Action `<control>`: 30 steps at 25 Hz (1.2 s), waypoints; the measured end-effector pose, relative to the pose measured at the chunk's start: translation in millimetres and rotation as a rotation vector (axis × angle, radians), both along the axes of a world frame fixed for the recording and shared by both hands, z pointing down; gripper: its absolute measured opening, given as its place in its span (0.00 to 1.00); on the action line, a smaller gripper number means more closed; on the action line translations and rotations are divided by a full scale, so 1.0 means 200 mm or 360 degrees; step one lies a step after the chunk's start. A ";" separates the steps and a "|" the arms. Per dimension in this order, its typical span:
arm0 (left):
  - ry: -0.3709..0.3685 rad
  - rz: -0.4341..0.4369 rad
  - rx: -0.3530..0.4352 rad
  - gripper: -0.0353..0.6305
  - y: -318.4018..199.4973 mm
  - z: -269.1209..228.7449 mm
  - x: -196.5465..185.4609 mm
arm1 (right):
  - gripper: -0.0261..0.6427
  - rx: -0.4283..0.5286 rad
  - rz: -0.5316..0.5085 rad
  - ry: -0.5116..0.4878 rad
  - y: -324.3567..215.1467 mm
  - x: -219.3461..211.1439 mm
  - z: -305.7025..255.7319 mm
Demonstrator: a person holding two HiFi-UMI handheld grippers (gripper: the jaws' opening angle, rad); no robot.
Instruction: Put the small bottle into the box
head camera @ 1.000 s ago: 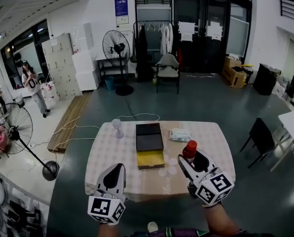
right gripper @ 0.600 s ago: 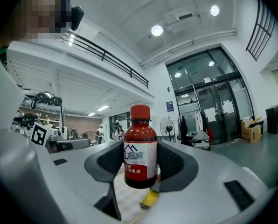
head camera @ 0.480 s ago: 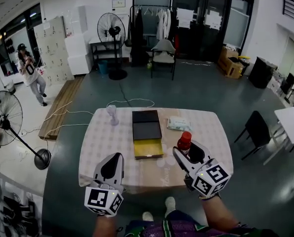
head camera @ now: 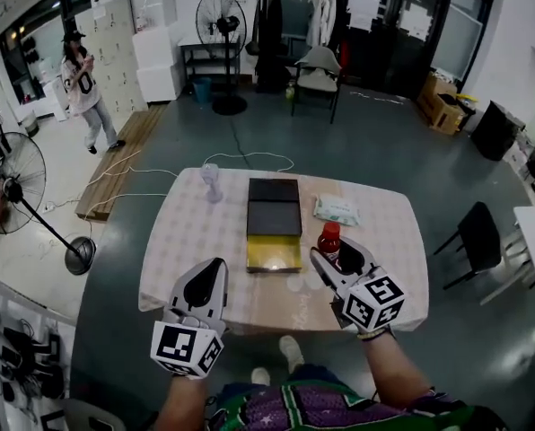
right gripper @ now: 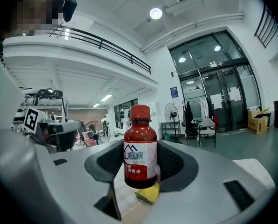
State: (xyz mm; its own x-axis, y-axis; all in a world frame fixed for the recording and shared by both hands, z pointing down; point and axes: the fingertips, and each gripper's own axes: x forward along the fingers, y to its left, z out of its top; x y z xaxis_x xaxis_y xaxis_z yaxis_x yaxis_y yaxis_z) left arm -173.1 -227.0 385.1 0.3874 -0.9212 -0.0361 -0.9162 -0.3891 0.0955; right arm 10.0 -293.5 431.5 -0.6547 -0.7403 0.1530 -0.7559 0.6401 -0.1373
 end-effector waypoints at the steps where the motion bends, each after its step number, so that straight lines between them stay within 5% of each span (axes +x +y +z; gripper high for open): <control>1: 0.0000 -0.0012 -0.0003 0.09 -0.02 0.00 0.01 | 0.37 -0.0022 -0.0018 0.0013 -0.04 -0.01 0.04; 16: -0.0012 -0.0207 -0.0052 0.09 -0.26 0.02 0.15 | 0.37 -0.0353 -0.0347 0.0253 -0.56 -0.14 0.71; 30: -0.0038 -0.0452 -0.0153 0.09 -0.35 0.09 0.12 | 0.37 -0.0624 -0.0615 0.0525 -0.73 -0.29 1.29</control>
State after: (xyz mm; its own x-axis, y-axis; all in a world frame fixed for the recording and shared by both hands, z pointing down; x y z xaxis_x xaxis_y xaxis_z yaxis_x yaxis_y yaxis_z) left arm -148.2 -297.2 403.3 0.1133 -0.9916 0.0625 -0.9896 -0.1070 0.0963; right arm -47.4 -440.1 688.8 -0.7353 -0.3086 0.6034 -0.5233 0.8243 -0.2161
